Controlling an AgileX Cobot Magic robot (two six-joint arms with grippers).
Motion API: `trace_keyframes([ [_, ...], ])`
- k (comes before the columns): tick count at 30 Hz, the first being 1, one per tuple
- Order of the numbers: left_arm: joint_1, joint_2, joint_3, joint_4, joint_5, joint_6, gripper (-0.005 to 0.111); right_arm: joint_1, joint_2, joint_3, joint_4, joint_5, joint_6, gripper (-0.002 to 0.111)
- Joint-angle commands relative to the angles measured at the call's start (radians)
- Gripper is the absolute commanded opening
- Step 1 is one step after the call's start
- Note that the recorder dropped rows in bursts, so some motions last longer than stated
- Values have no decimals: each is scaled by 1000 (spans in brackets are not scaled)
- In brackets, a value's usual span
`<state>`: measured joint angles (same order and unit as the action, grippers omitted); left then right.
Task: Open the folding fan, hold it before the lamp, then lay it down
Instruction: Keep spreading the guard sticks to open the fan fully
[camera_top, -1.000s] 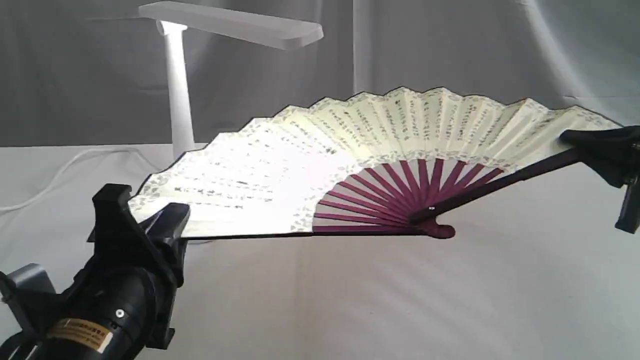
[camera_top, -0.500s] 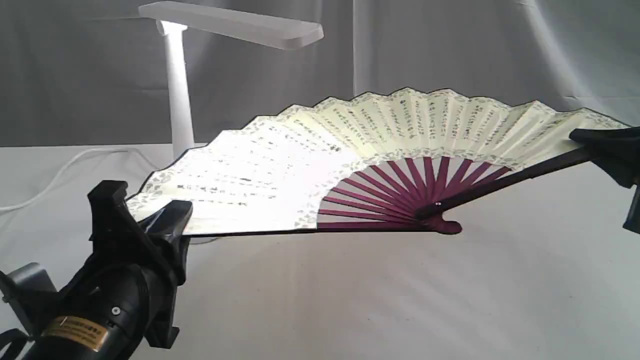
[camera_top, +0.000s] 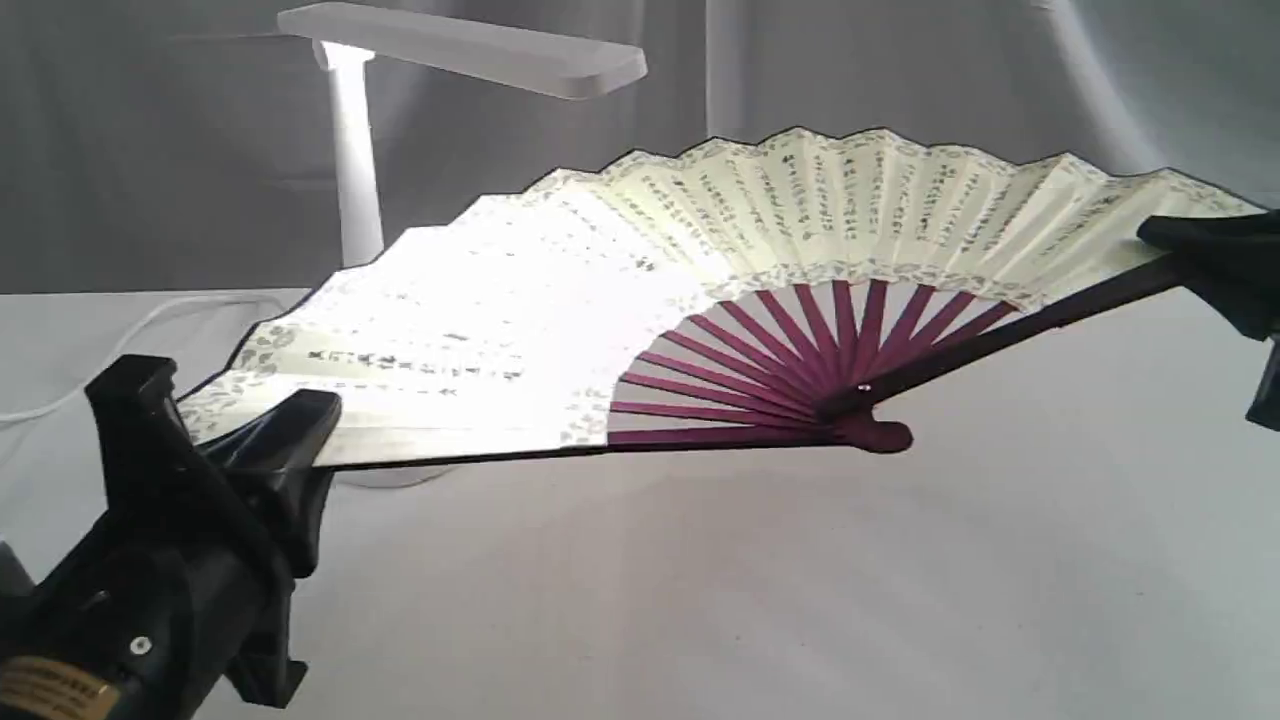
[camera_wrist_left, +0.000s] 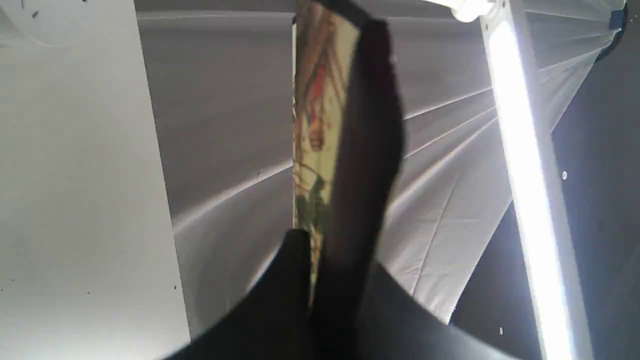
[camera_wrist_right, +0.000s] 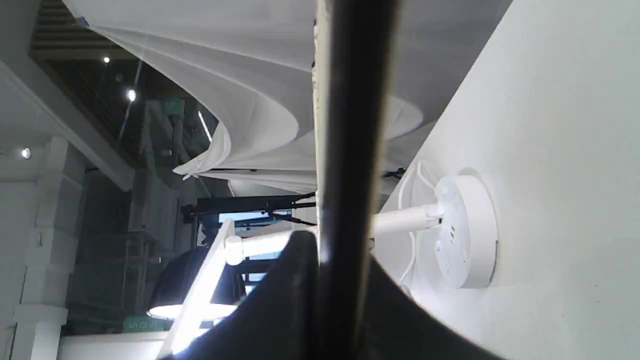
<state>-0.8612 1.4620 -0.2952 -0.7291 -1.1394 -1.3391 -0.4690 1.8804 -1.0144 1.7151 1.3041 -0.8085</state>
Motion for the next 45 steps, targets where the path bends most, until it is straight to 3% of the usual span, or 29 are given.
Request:
trace_keyframes([
  [1,12,-70,44,-141,-82,-40,0,10,-23,0,29,-83,-50,0],
  [11,12,-231,122,-152,-82,-40,0,97,-96,0,29,-83,-31,0],
  [25,12,-462,179,-201,-82,-39,0,100,-151,0,29,-83,12,0],
  [45,12,-485,179,-230,-60,7,0,100,-151,0,29,-83,32,0],
])
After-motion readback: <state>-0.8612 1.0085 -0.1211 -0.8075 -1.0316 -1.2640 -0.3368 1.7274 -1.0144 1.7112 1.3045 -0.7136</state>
